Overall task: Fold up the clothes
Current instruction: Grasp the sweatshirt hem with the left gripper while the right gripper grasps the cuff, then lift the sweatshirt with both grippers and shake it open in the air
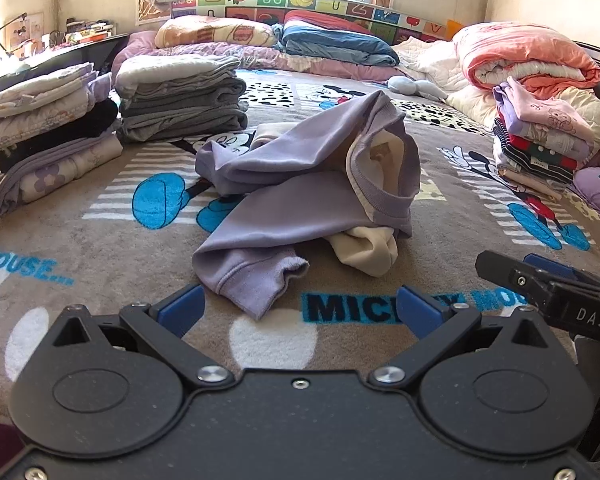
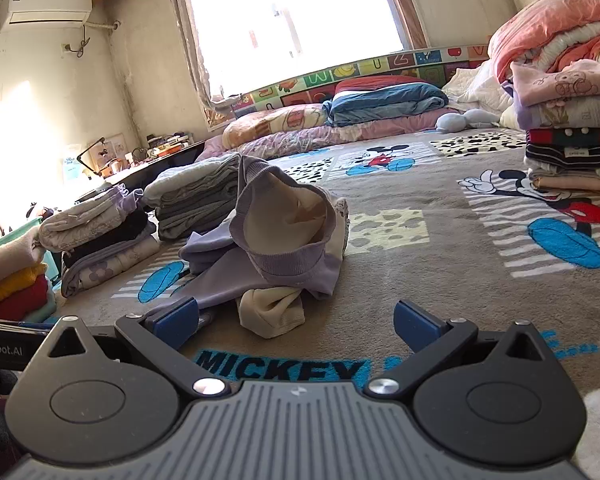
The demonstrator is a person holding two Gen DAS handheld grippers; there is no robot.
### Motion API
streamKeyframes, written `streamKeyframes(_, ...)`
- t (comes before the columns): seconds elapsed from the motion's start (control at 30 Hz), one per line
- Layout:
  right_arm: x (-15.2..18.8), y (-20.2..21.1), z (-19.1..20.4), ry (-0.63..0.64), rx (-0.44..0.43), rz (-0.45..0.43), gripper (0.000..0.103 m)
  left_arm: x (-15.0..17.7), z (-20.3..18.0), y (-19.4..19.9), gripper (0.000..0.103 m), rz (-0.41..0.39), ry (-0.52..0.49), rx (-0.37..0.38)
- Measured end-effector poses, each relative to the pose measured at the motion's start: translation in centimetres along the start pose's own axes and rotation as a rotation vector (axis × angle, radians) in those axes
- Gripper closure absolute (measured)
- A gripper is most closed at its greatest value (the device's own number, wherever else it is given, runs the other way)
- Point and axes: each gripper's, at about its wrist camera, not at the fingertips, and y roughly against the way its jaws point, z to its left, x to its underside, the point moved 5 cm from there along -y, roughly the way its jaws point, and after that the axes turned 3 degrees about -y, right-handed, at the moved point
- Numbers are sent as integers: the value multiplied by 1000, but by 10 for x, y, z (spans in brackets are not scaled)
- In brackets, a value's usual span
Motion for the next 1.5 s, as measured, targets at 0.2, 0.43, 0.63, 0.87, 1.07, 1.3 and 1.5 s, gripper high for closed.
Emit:
streamKeyframes(0.2,-7,-31,-17,-18,-55,3,0,-17,2,-27,0,-21,-40,32)
streamKeyframes(0.43,-15,-58,-24,29,-56,14,0,-34,4,-54,0,-46,-101,38)
streamKeyframes(0.63,-10,-83,-18,99,-63,16,3,-47,4,-74,0,-72,-168,24)
streamKeyframes(0.87,0,-108,6,247,-84,41,11,-62,16,-95,7,-132,-221,22)
streamKeyframes(1.07,-2,-118,6,268,-70,27,21,-70,14,-119,28,-136,-323,33)
streamKeyframes(1.3,-1,-128,-3,236,-67,48,32,-80,-6,-142,28,-183,-495,30)
streamKeyframes(1.5,5,-140,2,276,-59,71,34,-97,-24,-148,31,-260,-582,19)
